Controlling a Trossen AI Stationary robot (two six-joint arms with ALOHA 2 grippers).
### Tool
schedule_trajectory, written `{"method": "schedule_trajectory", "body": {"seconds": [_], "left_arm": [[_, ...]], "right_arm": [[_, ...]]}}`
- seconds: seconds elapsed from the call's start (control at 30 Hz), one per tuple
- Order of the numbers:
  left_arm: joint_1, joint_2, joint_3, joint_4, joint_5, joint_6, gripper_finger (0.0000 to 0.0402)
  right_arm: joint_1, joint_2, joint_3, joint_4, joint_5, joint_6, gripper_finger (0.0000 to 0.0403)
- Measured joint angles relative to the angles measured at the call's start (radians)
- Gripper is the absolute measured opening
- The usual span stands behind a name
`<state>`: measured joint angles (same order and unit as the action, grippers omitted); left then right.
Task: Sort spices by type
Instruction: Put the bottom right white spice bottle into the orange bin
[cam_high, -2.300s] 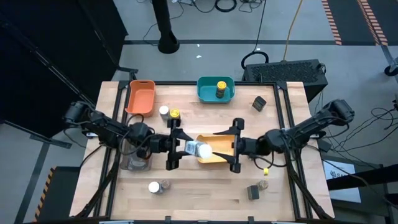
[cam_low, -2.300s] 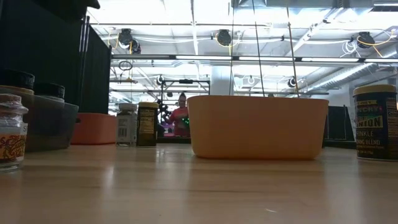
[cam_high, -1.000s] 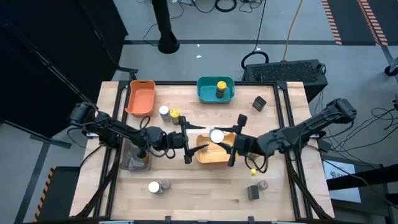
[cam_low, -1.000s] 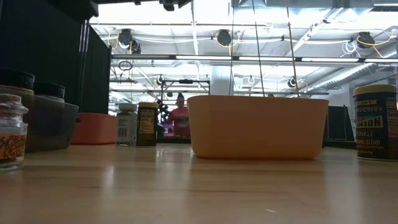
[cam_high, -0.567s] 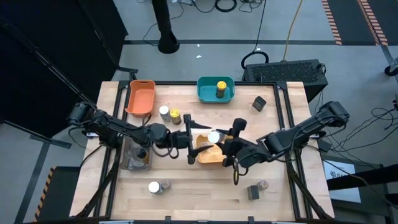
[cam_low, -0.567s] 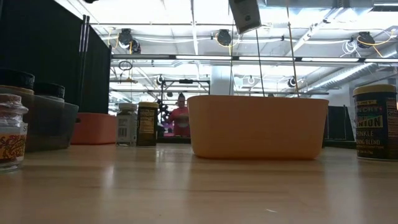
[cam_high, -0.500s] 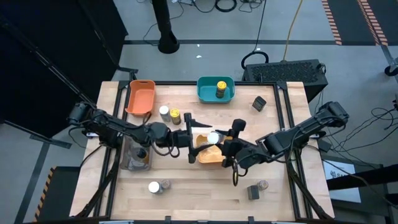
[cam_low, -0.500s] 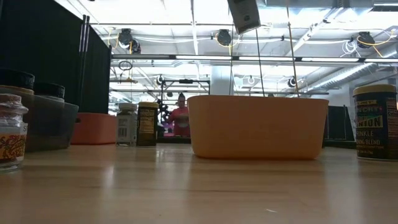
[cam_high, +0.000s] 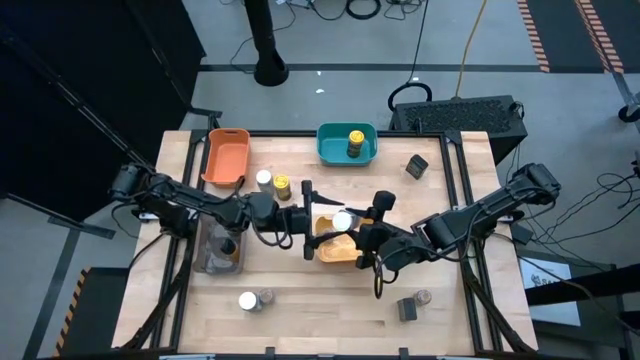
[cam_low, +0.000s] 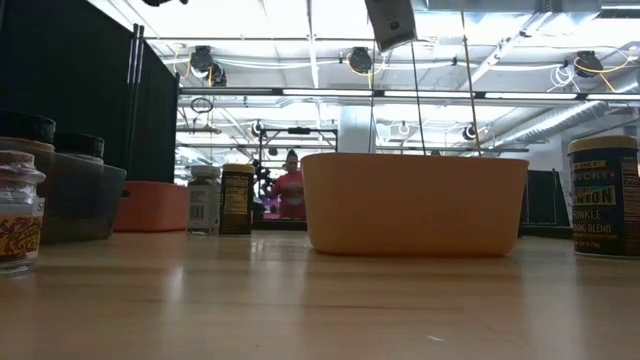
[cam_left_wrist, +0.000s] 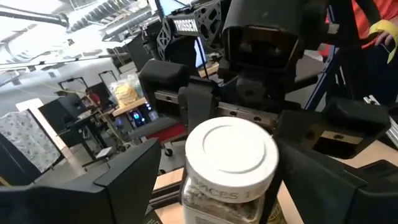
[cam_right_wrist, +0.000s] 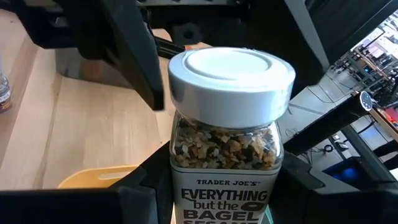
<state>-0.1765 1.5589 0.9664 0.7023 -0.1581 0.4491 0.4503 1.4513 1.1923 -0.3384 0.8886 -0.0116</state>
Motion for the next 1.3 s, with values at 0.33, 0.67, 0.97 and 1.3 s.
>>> {"method": "schedule_trajectory", "body": {"seconds": [0.33,0.67,0.97,1.3], "left_arm": [[0.02,0.056,0.003,0.087,0.035,0.002,0.0313],[0.019,0.056,0.003,0.092,0.053,0.004,0.0228],[0.001,0.057,0.003,0.116,-0.006,0.005,0.0213],[0.024,-0.037,0.002,0.021,-0.264,-0.038,0.0213]], "right_arm": [[0.0,0.0,0.0,0.013,0.0,-0.005,0.0163],[0.0,0.0,0.0,0.013,-0.001,-0.005,0.0163],[0.0,0.0,0.0,0.021,-0.011,-0.005,0.0163],[-0.014,-0.077,-0.001,0.04,0.043,0.035,0.0382]]}}
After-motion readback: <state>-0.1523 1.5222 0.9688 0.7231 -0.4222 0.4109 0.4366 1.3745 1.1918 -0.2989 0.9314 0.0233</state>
